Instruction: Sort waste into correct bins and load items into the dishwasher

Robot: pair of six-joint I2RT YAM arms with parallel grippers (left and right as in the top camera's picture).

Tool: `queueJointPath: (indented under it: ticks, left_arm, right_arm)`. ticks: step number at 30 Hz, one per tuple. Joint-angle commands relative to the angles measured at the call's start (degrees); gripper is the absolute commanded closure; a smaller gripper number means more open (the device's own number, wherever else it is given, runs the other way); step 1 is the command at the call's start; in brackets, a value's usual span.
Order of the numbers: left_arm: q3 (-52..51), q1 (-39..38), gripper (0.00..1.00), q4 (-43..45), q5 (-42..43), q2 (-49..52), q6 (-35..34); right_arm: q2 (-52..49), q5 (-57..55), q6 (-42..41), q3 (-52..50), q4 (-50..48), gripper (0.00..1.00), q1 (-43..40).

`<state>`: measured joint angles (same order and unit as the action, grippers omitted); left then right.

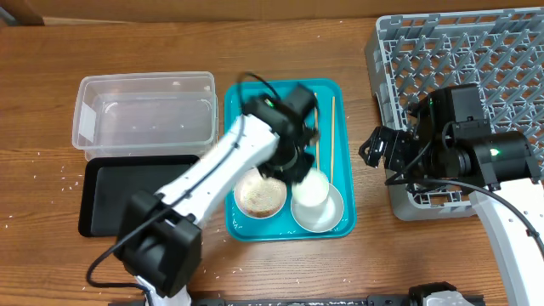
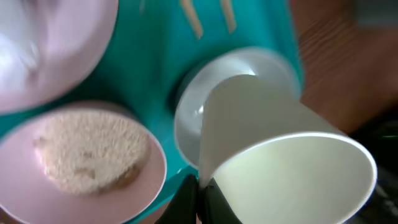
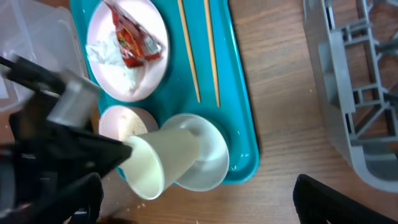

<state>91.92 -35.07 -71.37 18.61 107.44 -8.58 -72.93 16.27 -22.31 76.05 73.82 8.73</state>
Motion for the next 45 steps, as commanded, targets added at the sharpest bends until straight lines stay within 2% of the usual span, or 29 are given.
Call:
queueJointPath:
  ticks: [1,4,7,11,15,22,25,29,39,41,42,43,44,45]
  left_arm:
    - [4.9,6.32,0.96,-0.15,19.76,-3.37,8.66]
    - [5.44,11.04,0.96,-0.46,35.26,-3.43,14.01]
    - [5.25,15.08,0.96,-2.08,47.93,-3.37,19.61]
    - [5.25,18.51,0.96,-5.07,57.29,-3.37,25.18]
    - [5.25,20.09,0.96,-5.99,60.48,-3.37,25.35]
    - [5.25,20.22,0.96,-5.77,66.14,-3.37,26.29]
    - [5.25,20.22,0.96,-4.66,71.25,-3.37,26.82]
    - [5.25,20.22,0.96,-4.26,71.87,-3.37,26.56]
    - [5.25,20.2,0.96,-4.26,71.89,-3.37,26.53]
    - [5.25,20.15,0.96,-4.28,71.87,-3.37,26.51]
    - [5.25,20.15,0.92,-4.31,71.84,-3.37,26.34]
    - [5.25,20.15,0.71,-4.46,71.84,-3.37,26.32]
    - [5.25,20.15,0.57,-4.55,71.84,-3.37,26.32]
    - [5.25,20.15,0.36,-4.63,71.8,-3.37,26.32]
  right_arm:
    - [0.59,0.15,0.0,0.04,-1.81,0.0,0.2]
    - [0.59,5.44,4.24,0.11,-4.2,0.0,0.2]
    - [0.59,16.26,9.7,0.15,-7.56,0.0,0.2]
    - [0.59,32.0,16.0,0.13,-13.18,0.0,0.2]
    - [0.59,43.93,20.44,0.13,-17.79,0.0,0.22]
    - [0.59,49.72,25.62,0.13,-18.05,0.0,0.22]
    - [0.59,50.1,25.79,0.13,-18.12,0.03,0.22]
    - [0.59,52.89,25.77,0.13,-19.87,0.05,0.2]
    - [0.59,54.29,25.31,0.13,-21.49,0.39,-0.02]
    - [0.59,54.31,25.22,0.15,-21.44,0.4,-0.83]
    - [0.59,54.21,25.07,0.15,-21.29,0.41,-1.46]
    - [0.59,53.75,24.7,0.2,-20.98,0.41,-2.36]
    - [0.59,52.85,23.93,0.2,-20.76,0.41,-3.1]
    - [0.61,51.36,22.73,0.2,-20.5,0.41,-4.15]
